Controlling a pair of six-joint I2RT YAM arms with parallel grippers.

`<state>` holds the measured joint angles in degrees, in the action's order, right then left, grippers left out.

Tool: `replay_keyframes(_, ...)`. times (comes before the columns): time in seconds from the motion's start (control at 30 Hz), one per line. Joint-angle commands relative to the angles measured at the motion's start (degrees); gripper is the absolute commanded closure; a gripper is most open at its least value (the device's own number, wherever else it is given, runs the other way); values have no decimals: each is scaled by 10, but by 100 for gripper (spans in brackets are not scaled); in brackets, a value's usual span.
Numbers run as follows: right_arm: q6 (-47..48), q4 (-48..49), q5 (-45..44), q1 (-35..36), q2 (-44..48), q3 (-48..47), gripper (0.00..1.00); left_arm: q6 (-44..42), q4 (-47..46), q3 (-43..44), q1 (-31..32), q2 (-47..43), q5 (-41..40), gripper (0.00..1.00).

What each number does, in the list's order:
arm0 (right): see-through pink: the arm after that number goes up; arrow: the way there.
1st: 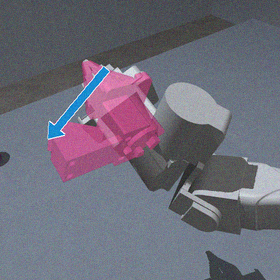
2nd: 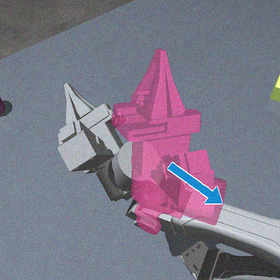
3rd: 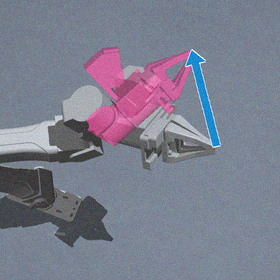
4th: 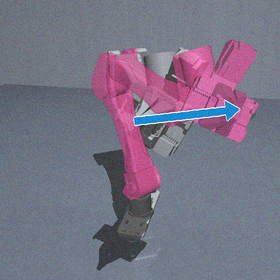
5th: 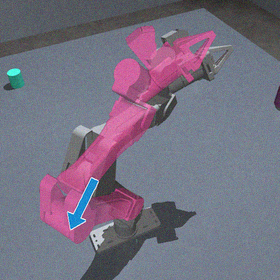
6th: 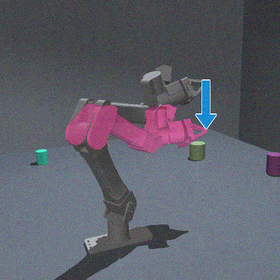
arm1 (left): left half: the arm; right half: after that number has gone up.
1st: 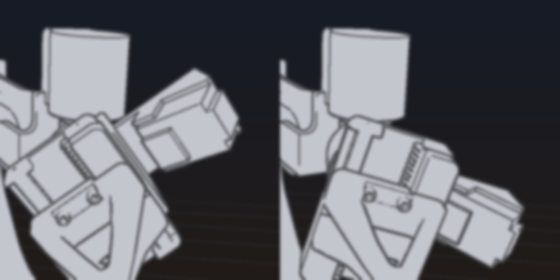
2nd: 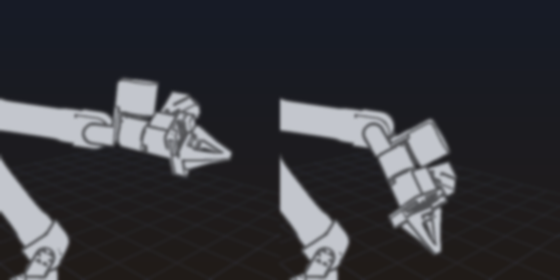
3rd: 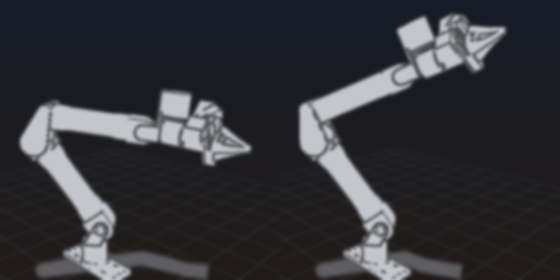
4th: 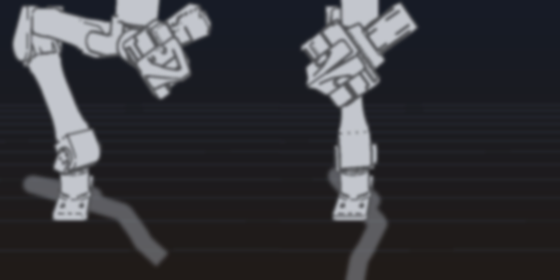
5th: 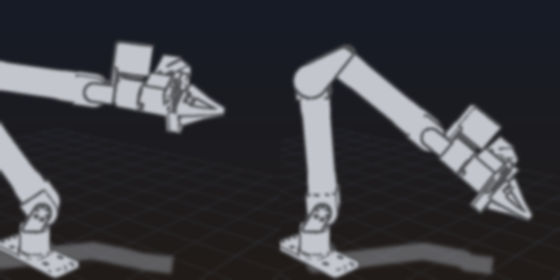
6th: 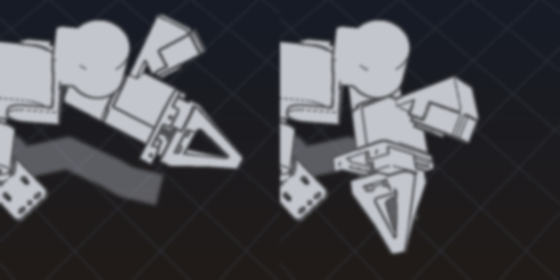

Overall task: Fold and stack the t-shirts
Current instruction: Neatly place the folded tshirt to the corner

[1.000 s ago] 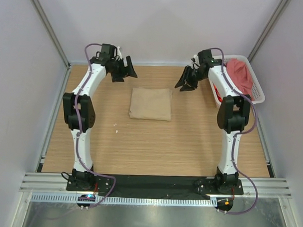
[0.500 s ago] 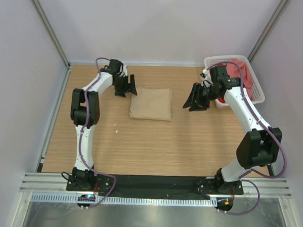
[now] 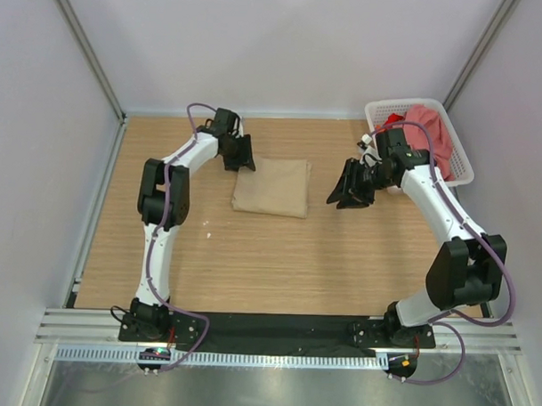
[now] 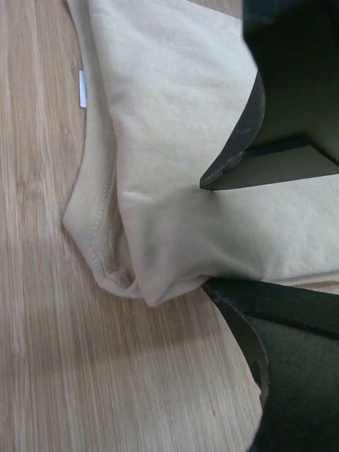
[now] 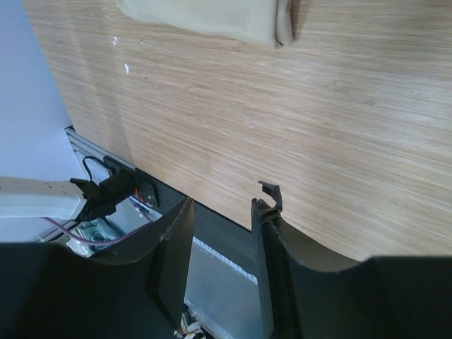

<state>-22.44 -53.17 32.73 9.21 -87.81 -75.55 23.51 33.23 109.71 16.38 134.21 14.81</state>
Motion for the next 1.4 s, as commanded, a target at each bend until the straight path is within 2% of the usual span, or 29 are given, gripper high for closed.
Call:
replay_keyframes(0.0, -7, 24, 26, 1, 31, 9, 56, 22, 23, -1, 0, 45, -50, 53)
replay_keyframes(0.07, -10, 25, 29, 3, 38, 17, 57, 28, 28, 5, 1, 47, -64, 59)
replay_keyframes(0.1, -12, 26, 29, 8, 41, 20, 57, 28, 30, 5, 2, 47, -79, 67)
replay_keyframes(0.17, -19, 30, 33, 19, 48, 29, 57, 26, 40, 5, 5, 43, -106, 75)
replay_keyframes(0.2, -22, 33, 32, 26, 50, 32, 58, 26, 46, 4, 6, 40, -116, 85)
replay_keyframes(0.27, -28, 37, 35, 52, 55, 36, 58, 26, 54, -3, 8, 23, -166, 99)
replay_keyframes(0.4, -38, 46, 39, 86, 62, 36, 58, 13, 66, -27, 8, -12, -272, 100)
replay_keyframes(0.43, -40, 51, 41, 94, 63, 36, 58, 5, 73, -23, 7, -16, -328, 100)
replay_keyframes(0.57, -55, 68, 51, 100, 60, 36, 58, -47, 125, 26, -1, -7, -447, 100)
replay_keyframes(0.63, -55, 70, 51, 102, 55, 35, 58, -81, 136, 49, -10, -2, -477, 100)
replay_keyframes(0.77, -55, 72, 49, 107, 40, 32, 58, -134, 108, 59, -42, -1, -519, 100)
replay_keyframes(0.9, -56, 73, 49, 113, 17, 27, 59, -209, 49, 62, -73, 7, -605, 100)
replay_keyframes(1.07, -38, 42, 28, 114, -30, -13, 59, -324, -49, 81, -102, 38, -652, 100)
replay_keyframes(1.37, -15, -8, -5, 110, -110, -90, 59, -382, -142, 181, -179, 96, -640, 100)
